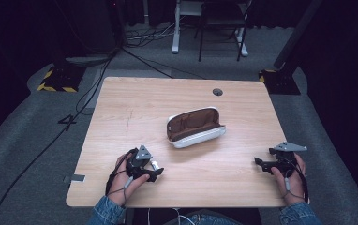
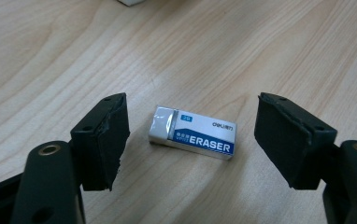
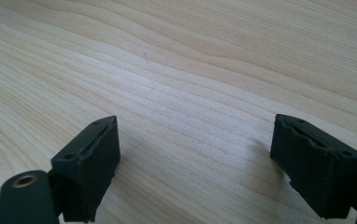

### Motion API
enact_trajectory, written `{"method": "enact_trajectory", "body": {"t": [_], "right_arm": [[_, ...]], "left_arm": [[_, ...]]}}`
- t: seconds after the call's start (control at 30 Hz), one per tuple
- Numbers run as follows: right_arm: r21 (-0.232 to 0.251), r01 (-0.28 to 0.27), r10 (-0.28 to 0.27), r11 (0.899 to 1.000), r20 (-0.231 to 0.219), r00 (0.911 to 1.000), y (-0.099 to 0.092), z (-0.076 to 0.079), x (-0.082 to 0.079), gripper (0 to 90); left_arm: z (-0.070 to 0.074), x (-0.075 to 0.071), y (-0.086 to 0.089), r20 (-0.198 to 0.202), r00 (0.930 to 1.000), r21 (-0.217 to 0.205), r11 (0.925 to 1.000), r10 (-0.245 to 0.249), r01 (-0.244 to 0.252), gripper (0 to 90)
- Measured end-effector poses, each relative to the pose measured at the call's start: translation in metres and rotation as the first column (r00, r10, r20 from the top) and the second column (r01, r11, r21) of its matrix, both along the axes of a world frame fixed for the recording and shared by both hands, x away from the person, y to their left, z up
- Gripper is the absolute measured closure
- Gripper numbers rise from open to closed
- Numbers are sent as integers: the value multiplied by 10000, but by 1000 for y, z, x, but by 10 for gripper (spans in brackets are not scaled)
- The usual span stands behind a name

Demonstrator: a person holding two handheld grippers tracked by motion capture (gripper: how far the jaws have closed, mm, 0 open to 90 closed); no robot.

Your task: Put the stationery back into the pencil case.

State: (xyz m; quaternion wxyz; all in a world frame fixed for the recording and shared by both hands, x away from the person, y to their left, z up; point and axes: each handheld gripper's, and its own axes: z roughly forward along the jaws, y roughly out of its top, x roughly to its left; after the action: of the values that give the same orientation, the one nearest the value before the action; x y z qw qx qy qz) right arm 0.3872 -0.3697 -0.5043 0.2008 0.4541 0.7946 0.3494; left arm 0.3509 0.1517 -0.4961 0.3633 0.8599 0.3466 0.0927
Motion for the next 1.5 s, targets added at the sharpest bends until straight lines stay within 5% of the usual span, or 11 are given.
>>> {"method": "enact_trajectory", "body": {"t": [0.53, 0.83, 1.27, 1.5], "right_arm": [[4, 2, -2, 10000, -3, 10000, 0, 0, 0, 164], [5, 5, -5, 10000, -6, 10000, 0, 0, 0, 164], [1, -1, 1, 10000, 0, 10000, 0, 0, 0, 164], [2, 3, -3, 10000, -3, 10000, 0, 0, 0, 164]], "left_arm": [[-2, -1, 0, 257, 9994, 330, 9992, -231, 223, 447], [1, -2, -1, 284, 9993, 362, 9991, -252, 241, 463], [28, -7, 11, 495, 9986, -151, 9997, -209, 217, 463], [40, -8, 14, 520, 9974, -95, 9987, -499, 505, 462]]}}
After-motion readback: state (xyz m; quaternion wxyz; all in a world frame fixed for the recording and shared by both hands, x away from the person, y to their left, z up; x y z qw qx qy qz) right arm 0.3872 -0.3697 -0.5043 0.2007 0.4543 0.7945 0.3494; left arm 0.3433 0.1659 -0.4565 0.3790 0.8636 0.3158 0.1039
